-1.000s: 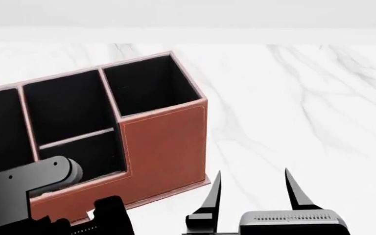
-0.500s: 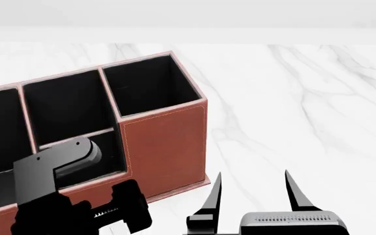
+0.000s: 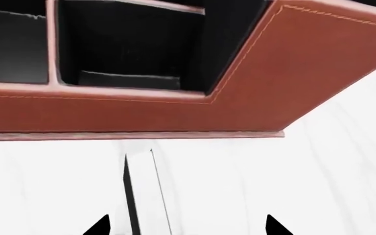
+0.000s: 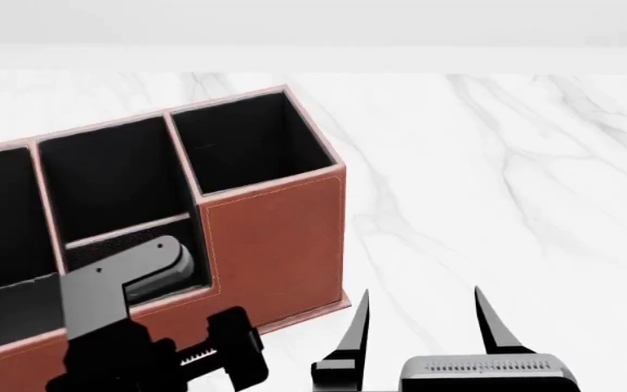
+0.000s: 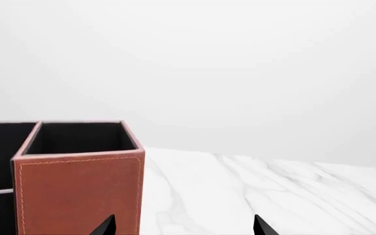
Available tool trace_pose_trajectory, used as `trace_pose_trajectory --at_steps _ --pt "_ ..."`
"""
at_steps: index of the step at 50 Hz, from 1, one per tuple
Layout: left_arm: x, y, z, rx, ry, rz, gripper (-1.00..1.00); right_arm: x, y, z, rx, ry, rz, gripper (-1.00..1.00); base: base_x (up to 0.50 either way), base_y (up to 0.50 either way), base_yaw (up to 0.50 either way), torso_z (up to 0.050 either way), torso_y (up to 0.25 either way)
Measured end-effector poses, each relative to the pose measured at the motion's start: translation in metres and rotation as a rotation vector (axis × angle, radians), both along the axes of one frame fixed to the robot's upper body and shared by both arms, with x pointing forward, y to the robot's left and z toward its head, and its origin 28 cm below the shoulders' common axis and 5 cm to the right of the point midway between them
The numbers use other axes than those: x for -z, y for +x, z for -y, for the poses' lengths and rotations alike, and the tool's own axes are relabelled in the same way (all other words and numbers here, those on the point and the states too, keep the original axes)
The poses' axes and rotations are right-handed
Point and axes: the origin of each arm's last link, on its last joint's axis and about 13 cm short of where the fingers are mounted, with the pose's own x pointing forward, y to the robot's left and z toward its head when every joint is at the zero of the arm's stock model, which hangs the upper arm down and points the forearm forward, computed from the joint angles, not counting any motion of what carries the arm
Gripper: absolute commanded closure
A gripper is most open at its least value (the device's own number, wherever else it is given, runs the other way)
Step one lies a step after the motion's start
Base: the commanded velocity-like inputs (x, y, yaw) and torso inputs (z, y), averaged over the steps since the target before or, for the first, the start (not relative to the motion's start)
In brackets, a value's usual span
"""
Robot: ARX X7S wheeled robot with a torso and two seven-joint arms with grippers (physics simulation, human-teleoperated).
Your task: Pick up the book and place it in the left compartment of the caddy.
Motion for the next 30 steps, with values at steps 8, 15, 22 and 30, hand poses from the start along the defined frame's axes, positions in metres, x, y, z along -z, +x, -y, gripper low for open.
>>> trace_pose_trajectory --at_steps 8,15,22,30 --pt "0.004 0.003 0.002 -0.009 0.007 -0.018 -1.00 0.001 0.000 0.000 0.000 0.001 -0.001 -1.00 0.00 0.00 0.00 0.000 0.000" --pt "0.007 0.005 0.003 -0.019 0.019 -0.034 -1.00 0.001 0.000 0.000 0.000 0.002 -0.002 -1.00 0.00 0.00 0.00 0.000 0.000" --pt "0.010 0.007 0.005 -0.026 0.030 -0.048 -1.00 0.001 0.000 0.000 0.000 0.003 -0.002 -1.00 0.00 0.00 0.00 0.000 0.000" --pt "0.014 0.009 0.006 -0.033 0.042 -0.061 -1.00 0.002 0.000 0.001 0.001 0.004 -0.003 -1.00 0.00 0.00 0.00 0.000 0.000"
